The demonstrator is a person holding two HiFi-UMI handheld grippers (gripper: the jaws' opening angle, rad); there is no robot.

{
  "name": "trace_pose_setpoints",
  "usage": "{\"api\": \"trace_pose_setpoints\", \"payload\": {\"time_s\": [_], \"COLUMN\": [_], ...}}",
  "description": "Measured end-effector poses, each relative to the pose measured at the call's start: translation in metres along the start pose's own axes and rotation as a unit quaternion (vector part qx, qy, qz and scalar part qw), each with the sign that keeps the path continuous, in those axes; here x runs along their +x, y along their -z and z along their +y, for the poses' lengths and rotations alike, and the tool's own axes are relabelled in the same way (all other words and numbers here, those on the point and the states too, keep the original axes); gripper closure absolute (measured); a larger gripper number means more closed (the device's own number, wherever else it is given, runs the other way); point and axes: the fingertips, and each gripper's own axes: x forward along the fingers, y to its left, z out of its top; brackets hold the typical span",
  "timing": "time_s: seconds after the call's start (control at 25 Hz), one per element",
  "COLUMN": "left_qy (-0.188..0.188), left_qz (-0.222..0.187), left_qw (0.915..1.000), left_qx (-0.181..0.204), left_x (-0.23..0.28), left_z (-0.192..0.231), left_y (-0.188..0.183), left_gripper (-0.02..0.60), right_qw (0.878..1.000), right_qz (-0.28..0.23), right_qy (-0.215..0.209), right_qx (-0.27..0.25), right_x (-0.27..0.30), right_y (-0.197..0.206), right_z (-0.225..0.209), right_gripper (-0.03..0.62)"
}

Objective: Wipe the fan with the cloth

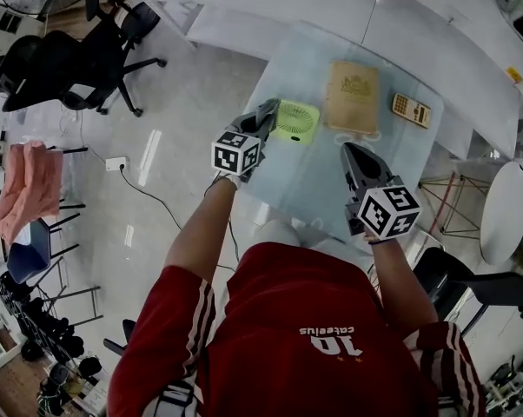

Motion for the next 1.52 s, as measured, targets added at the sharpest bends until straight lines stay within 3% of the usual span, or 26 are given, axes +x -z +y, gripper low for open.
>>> {"api": "trace_pose_setpoints", "payload": {"time_s": [0.28, 0.56, 0.88, 1.2, 1.52], "left_qy": [0.011, 0.048, 0.088, 0.129, 0.15], "left_qz": [-0.002, -0.012, -0.035, -0.032, -0.041], "left_qw": [0.9999, 0.9988, 0.9955, 0.9909, 0.9873], "left_qx": [-0.005, 0.0, -0.003, 0.022, 0.031], "left_x": [-0.018, -0.045, -0.083, -0.107, -0.099], "left_z": [0.001, -0.01, -0.041, -0.07, -0.107], "left_y": [-0.005, -0.015, -0.024, -0.013, -0.01], "left_gripper": [0.555, 0.555, 0.554, 0.554, 0.554], "right_qw": [1.0, 0.997, 0.995, 0.991, 0.99], "right_qz": [-0.014, -0.032, -0.053, -0.06, -0.061], "right_qy": [0.016, 0.04, 0.07, 0.1, 0.115], "right_qx": [0.015, 0.061, 0.052, 0.065, 0.055], "right_x": [0.002, -0.007, -0.026, -0.052, -0.079], "right_y": [-0.009, -0.003, 0.006, 0.034, 0.039], "right_z": [0.012, 0.041, 0.068, 0.085, 0.082], "right_gripper": [0.588, 0.588, 0.588, 0.588, 0.588]}}
